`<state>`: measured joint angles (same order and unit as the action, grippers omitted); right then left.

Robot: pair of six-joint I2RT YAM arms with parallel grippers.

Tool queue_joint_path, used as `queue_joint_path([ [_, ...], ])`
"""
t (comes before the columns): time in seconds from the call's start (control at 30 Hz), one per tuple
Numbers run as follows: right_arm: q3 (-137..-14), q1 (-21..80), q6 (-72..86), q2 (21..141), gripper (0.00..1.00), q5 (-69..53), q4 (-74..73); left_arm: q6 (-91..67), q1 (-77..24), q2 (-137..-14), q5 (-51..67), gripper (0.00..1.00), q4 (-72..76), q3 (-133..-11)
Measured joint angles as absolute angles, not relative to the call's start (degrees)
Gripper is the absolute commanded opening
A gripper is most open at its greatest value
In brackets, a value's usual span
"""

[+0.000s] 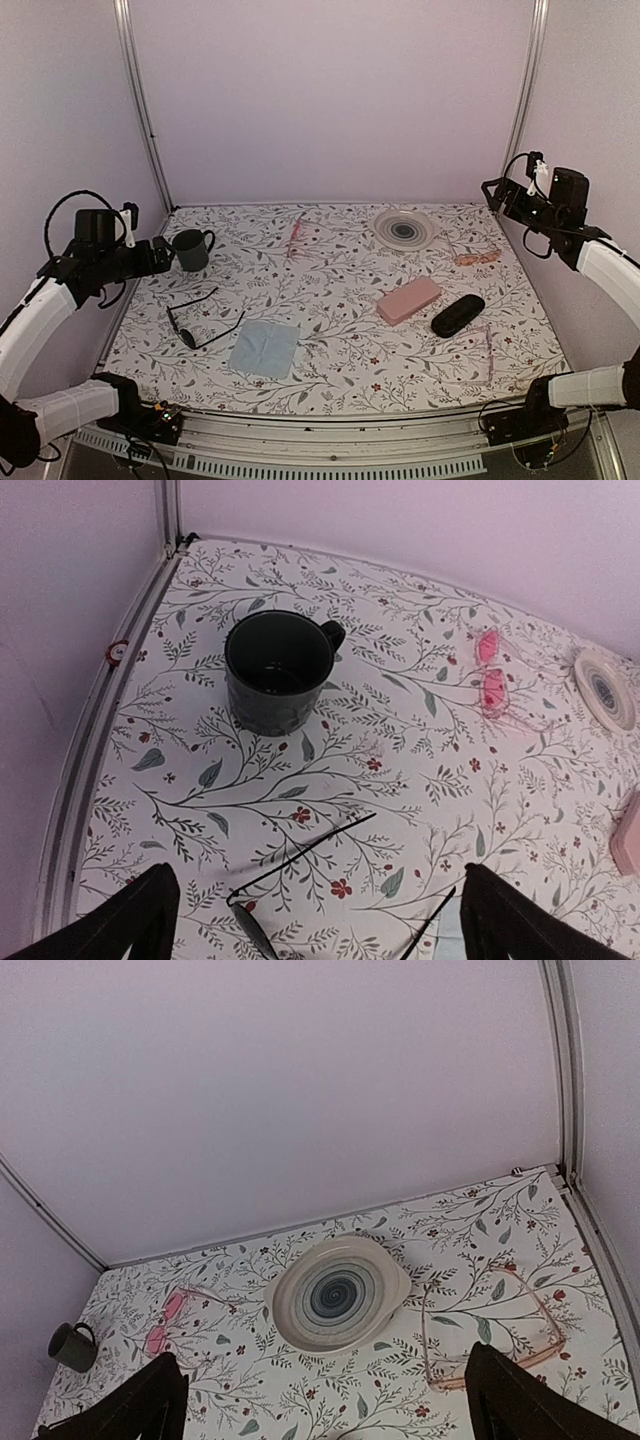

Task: Organize the sunglasses
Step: Adjust the sunglasses case at the center of the board.

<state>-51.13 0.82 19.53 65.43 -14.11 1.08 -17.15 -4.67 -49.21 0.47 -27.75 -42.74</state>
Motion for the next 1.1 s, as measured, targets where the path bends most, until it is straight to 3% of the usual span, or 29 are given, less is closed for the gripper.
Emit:
queue_joint_path([
  [0.4,-57.0,1.8,25.4,66.6,0.99,-11.0,-14.0,-16.7,-9.4,-49.8,0.9,0.99,-27.5,-42.4],
  [0.77,-59.9,18.9,40.8,74.3,0.99,4.2,-31.8,-16.5,-11.9,-50.5,0.9,0.99,-27.1,-42.0],
  [1.1,-64.9,29.6,49.1,89.6,0.99,5.7,-37.1,-16.1,-14.3,-50.5,0.9,0.99,-26.9,-41.3],
])
